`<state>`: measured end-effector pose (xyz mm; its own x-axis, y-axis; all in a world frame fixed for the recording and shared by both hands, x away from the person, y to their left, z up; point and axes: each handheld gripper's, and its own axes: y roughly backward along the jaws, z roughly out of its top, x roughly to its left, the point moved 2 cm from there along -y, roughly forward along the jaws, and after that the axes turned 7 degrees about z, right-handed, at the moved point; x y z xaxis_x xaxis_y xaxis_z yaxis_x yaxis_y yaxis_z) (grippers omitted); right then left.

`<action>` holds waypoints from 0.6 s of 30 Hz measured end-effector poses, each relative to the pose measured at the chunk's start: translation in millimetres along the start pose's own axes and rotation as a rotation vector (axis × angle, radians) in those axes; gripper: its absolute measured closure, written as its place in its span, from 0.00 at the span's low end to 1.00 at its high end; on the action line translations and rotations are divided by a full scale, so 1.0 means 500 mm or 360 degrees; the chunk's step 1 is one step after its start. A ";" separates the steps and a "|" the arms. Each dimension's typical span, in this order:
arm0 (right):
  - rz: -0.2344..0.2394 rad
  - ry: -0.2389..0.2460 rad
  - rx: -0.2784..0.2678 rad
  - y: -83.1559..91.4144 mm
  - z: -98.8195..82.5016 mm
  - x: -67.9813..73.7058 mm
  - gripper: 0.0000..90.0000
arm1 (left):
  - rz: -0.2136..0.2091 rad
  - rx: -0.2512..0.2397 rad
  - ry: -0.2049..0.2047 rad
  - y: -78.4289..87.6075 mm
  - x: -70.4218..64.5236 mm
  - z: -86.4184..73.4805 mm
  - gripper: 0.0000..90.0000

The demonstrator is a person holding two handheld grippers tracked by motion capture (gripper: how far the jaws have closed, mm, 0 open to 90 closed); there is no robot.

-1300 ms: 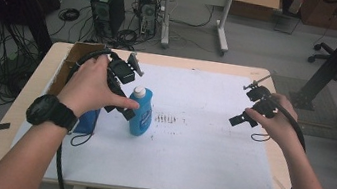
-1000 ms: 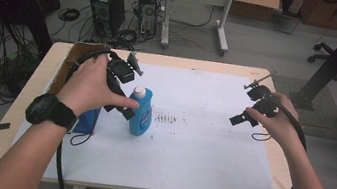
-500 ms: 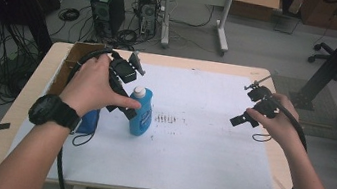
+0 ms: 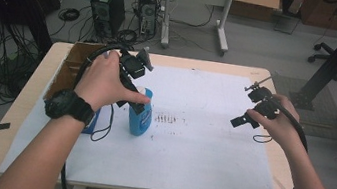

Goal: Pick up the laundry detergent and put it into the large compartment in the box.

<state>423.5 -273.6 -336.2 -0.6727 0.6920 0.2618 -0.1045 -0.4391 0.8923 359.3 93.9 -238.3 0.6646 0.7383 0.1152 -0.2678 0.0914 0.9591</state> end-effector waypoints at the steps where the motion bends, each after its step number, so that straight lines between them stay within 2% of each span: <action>1: 0.0000 0.0000 0.0000 0.000 0.000 0.000 0.19 | 0.0000 0.0005 0.0003 -0.002 0.001 0.003 0.11; 5: 0.0000 0.0000 0.0003 -0.002 -0.002 -0.002 0.19 | 0.0013 0.0015 0.0045 -0.011 0.002 0.017 0.11; 18: -0.0005 -0.0001 0.0010 -0.001 -0.005 -0.003 0.19 | 0.0024 0.0034 0.0122 -0.021 0.004 0.047 0.11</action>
<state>422.6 -275.9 -338.1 -0.6718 0.6940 0.2590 -0.1021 -0.4331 0.8955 380.1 78.7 -242.0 0.6048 0.7887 0.1106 -0.2620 0.0659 0.9628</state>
